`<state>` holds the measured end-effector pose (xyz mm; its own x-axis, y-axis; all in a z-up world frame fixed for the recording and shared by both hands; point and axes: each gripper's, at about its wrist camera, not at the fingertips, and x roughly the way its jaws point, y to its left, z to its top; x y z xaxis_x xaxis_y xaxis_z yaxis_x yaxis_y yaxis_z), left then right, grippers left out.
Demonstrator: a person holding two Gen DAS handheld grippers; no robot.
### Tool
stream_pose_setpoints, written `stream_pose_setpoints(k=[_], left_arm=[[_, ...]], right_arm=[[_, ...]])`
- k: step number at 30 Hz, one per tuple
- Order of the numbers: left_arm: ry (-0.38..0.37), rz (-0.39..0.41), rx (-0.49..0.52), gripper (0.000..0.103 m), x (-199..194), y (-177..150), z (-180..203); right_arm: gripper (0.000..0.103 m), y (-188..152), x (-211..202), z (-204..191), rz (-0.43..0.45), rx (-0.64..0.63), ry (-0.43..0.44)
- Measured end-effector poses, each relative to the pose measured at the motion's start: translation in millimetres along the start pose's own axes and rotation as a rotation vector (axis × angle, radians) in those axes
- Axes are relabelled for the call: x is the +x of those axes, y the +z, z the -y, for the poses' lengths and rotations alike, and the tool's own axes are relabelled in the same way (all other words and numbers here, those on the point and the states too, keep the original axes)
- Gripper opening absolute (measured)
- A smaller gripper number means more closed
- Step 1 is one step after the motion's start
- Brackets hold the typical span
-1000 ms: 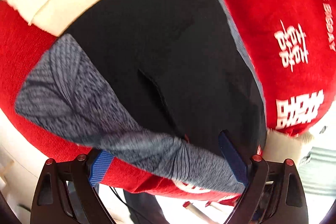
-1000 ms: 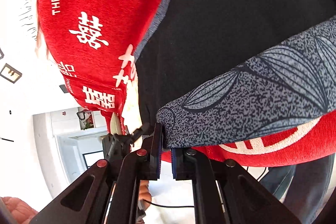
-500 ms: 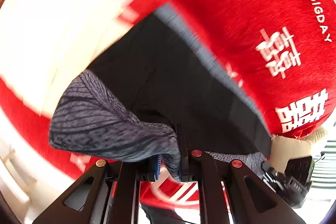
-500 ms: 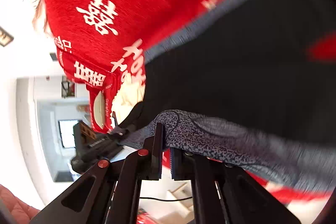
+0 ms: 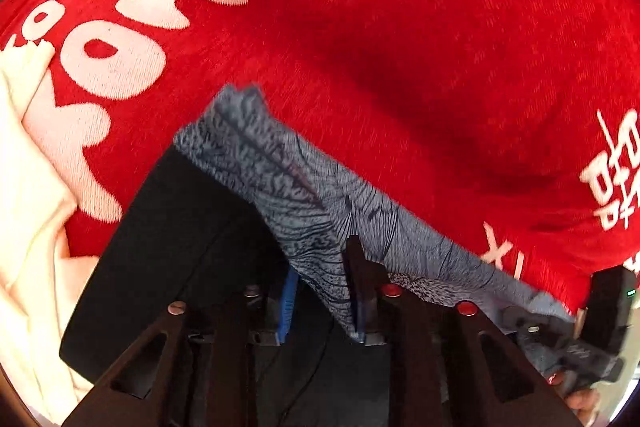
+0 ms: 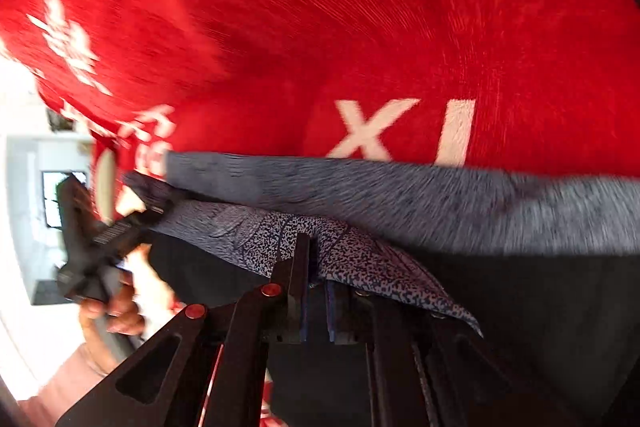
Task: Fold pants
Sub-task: 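Lift both cuffs and fold the legs over toward the waistband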
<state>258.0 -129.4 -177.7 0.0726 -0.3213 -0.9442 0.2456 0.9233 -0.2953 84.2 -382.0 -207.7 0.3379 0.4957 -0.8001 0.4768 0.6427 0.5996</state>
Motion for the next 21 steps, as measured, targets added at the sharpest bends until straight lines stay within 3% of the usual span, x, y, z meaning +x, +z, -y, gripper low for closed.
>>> stream_pose_setpoints(k=[2,3,5,6,8,9,11,16,18,21], left_arm=[[0.042,0.006,0.008,0.039,-16,9,3],[0.07,0.041,0.011,0.055,-30,12,4],[0.166,0.146,0.032,0.076,-62,11,5],[0.209,0.177,0.065,0.076,-72,10,8],[0.251,0.155,0.141,0.076,-71,8,20],[0.27,0.132,0.171,0.076,-65,1,27],[0.295,0.085,0.249,0.076,-46,-22,48],[0.349,-0.03,0.407,0.079,9,-90,89],[0.462,0.006,0.507,0.085,27,-115,106],[0.515,0.028,0.594,0.084,27,-129,123]], right_arm=[[0.007,3,3,5,0.003,-0.002,0.018],[0.007,2,2,8,-0.001,0.004,0.03],[0.009,3,-1,10,-0.011,0.009,0.041],[0.013,4,-5,9,-0.016,0.005,0.034],[0.031,4,-14,1,-0.006,-0.013,0.008],[0.057,3,-22,-5,0.021,-0.034,-0.01],[0.071,-3,-43,-14,0.086,-0.058,-0.018],[0.073,-53,-92,-7,0.145,-0.055,-0.155],[0.073,-81,-108,12,0.144,-0.028,-0.22],[0.073,-133,-135,37,0.172,0.017,-0.326]])
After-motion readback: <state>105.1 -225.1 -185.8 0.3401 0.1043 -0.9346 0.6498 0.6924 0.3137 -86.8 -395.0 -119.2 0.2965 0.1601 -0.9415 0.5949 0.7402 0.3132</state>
